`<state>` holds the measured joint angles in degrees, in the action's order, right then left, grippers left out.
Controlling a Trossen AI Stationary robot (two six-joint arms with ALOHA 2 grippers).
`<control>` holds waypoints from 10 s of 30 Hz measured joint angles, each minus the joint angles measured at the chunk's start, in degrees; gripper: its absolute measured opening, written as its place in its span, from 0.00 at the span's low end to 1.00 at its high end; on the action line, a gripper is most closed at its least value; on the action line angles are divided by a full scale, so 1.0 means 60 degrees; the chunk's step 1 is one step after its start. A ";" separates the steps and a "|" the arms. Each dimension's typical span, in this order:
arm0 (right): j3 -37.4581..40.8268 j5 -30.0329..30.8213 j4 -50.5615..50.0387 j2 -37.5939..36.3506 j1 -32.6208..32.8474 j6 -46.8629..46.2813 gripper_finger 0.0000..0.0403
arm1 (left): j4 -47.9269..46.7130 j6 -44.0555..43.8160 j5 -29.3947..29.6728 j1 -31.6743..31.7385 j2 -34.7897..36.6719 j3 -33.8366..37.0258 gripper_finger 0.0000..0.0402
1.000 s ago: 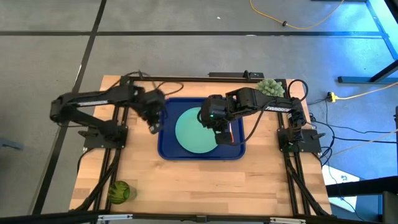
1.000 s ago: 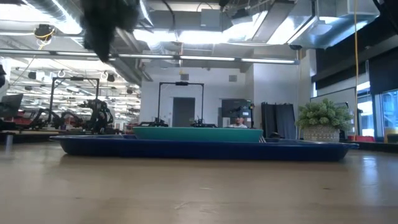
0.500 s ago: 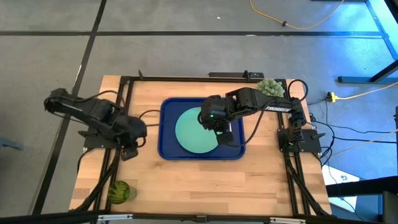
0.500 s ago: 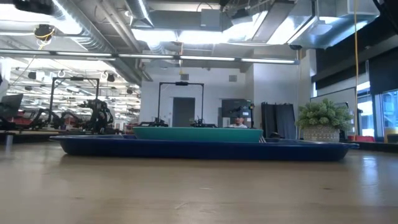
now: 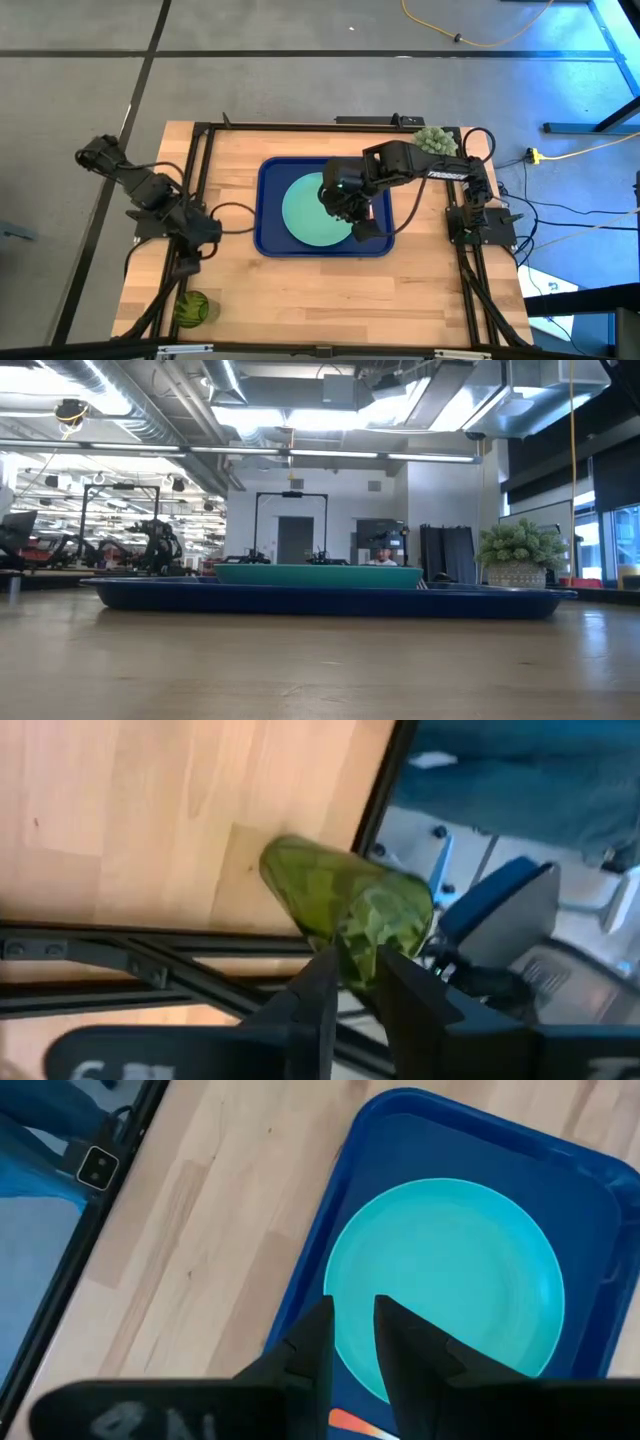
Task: Pick and place plate/cup/fork/spoon on tray
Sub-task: Put the green glass on the blue serving tray to the top left of the blue plate, then adjust the green plate on the blue serving tray
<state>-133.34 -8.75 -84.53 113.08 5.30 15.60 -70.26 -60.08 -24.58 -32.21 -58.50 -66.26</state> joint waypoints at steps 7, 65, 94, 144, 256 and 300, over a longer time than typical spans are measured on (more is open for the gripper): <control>0.0000 0.0011 0.0143 0.0000 -0.0007 -0.0011 0.19 | 0.0343 0.0294 0.1505 -0.1352 -0.0008 0.0141 0.17; -0.0004 0.0015 0.0164 0.0000 0.0000 -0.0015 0.19 | 0.1518 0.0095 0.3817 -0.4218 -0.2210 0.0390 0.17; -0.0004 0.0022 0.0161 0.0000 0.0000 -0.0079 0.19 | 0.1061 0.1051 0.3235 -0.2714 -0.2550 0.0390 0.01; -0.0011 0.5887 0.0160 0.0000 -0.0007 -0.6380 0.19 | -0.0036 1.1201 0.3183 1.1914 -0.5811 -0.2601 0.01; 0.0000 0.4506 -0.0246 0.0000 -0.0103 -0.4787 0.14 | -0.2868 1.1047 0.2679 0.9784 -0.5478 -0.6362 0.16; 0.8462 -0.2231 0.6793 -0.0002 0.0183 -0.6483 0.01 | 0.0304 0.7746 0.3490 0.5906 -0.1982 0.0211 0.00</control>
<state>-82.56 -22.14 -43.78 113.06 6.40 -23.30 -68.43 -13.61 -3.64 3.22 -70.39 -64.99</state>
